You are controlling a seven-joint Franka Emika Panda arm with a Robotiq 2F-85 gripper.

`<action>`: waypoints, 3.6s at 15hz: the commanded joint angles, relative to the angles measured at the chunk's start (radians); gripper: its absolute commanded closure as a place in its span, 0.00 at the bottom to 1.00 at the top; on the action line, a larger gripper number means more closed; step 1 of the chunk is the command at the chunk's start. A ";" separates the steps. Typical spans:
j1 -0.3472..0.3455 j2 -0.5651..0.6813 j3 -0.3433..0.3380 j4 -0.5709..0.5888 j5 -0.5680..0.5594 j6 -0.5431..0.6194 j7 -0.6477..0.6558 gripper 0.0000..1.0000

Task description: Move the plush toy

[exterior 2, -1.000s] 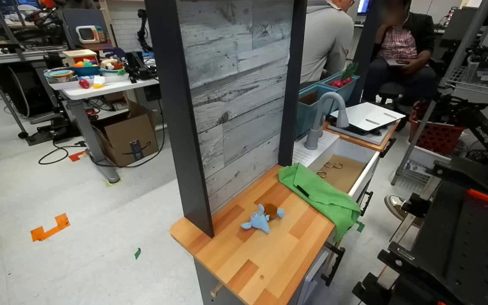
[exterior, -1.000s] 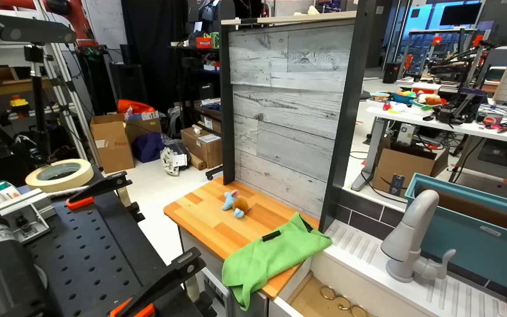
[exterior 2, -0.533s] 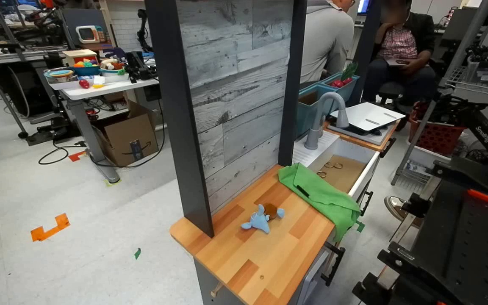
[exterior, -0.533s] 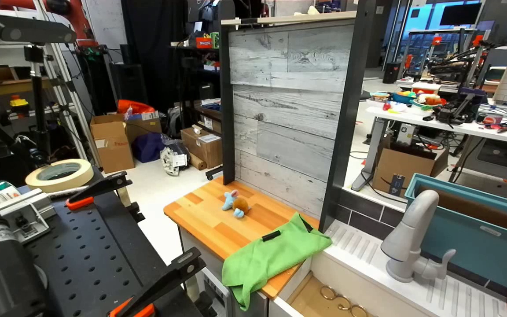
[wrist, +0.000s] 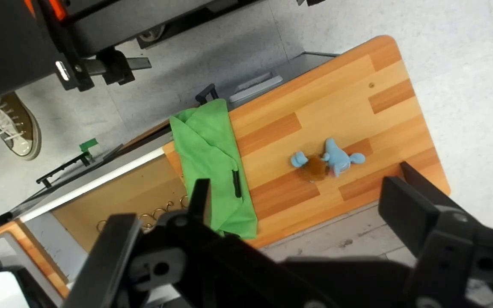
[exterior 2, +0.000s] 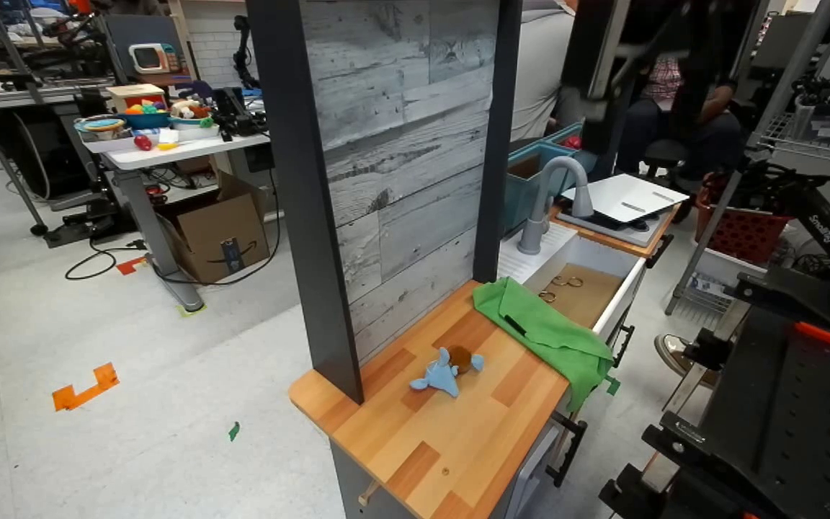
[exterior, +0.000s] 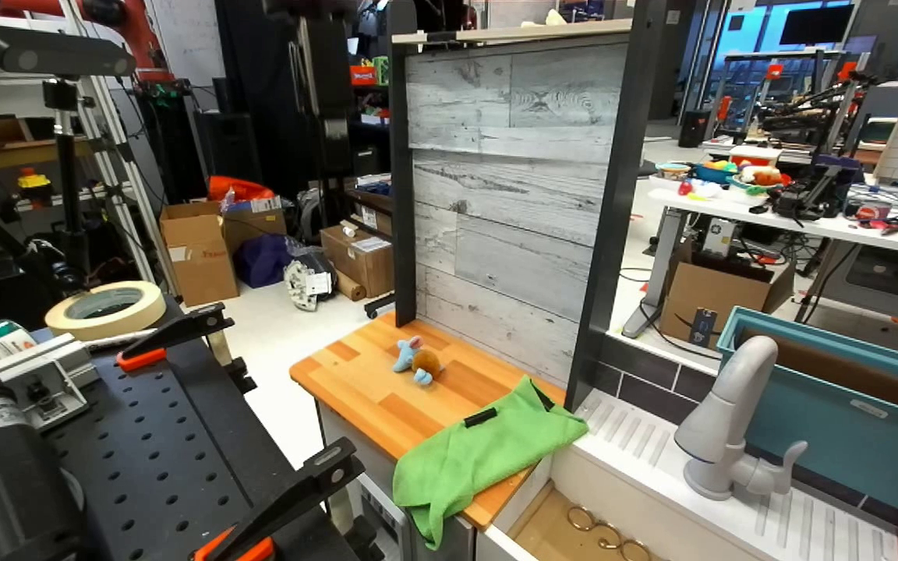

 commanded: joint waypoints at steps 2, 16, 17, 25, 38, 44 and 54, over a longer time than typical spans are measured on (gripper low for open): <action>0.043 0.295 -0.092 0.063 -0.109 0.245 0.149 0.00; 0.292 0.492 -0.389 0.129 -0.227 0.511 0.366 0.00; 0.327 0.524 -0.424 0.145 -0.231 0.548 0.400 0.00; 0.324 0.761 -0.294 0.310 0.072 0.708 0.334 0.00; 0.176 0.970 -0.107 0.539 0.332 0.601 0.106 0.00; 0.284 1.034 -0.215 0.612 0.327 0.560 0.149 0.00; 0.347 1.087 -0.294 0.673 0.301 0.489 0.171 0.59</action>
